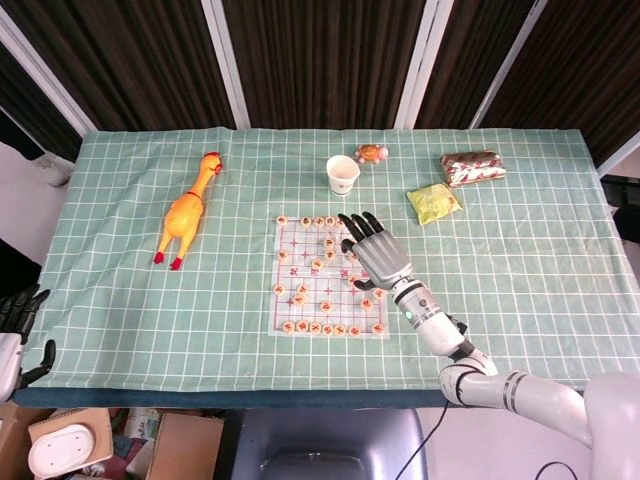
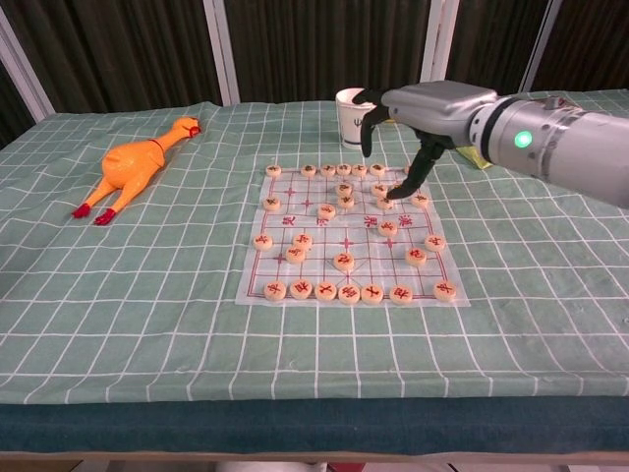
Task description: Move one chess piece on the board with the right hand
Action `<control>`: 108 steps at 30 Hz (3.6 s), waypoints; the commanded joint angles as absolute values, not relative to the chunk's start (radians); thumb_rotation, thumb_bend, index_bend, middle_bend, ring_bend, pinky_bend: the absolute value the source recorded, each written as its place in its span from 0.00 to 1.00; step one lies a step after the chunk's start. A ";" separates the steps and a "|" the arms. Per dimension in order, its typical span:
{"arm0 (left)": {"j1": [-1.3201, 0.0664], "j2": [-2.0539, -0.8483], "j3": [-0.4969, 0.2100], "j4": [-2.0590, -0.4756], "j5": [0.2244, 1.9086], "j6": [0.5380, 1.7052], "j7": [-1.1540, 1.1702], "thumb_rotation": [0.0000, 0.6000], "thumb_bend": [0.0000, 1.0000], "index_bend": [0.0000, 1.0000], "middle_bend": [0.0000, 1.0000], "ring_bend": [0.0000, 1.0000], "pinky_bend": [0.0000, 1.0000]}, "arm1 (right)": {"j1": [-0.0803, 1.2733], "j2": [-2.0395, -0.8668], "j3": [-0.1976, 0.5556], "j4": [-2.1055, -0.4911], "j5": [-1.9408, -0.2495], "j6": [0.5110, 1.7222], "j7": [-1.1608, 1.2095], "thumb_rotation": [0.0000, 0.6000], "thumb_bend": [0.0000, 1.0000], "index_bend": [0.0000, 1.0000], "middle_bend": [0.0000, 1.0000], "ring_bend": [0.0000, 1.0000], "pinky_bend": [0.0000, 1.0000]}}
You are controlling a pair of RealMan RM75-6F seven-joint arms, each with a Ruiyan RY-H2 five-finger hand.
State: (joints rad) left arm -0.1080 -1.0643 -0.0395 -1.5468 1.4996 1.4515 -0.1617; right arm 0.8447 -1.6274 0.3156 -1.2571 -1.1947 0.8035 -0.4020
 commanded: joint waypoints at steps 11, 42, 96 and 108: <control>-0.101 -1.037 -0.038 -1.523 1.503 1.458 -0.258 1.00 0.53 0.00 0.00 0.00 0.05 | 1.005 -1.847 0.345 -0.995 -1.072 0.743 -0.439 1.00 0.35 0.54 0.03 0.00 0.00; -0.094 -1.022 -0.047 -1.499 1.483 1.455 -0.322 1.00 0.54 0.00 0.00 0.00 0.05 | 1.143 -2.052 0.336 -0.628 -1.014 0.639 -0.422 1.00 0.44 0.57 0.04 0.00 0.00; -0.089 -1.022 -0.050 -1.497 1.487 1.461 -0.326 1.00 0.53 0.00 0.00 0.00 0.05 | 1.058 -1.935 0.355 -0.739 -0.963 0.712 -0.459 1.00 0.46 0.67 0.08 0.00 0.00; -0.091 -1.026 -0.051 -1.501 1.485 1.458 -0.311 1.00 0.53 0.00 0.00 0.00 0.05 | 1.045 -1.935 0.334 -0.725 -0.939 0.682 -0.465 1.00 0.46 0.67 0.08 0.00 0.00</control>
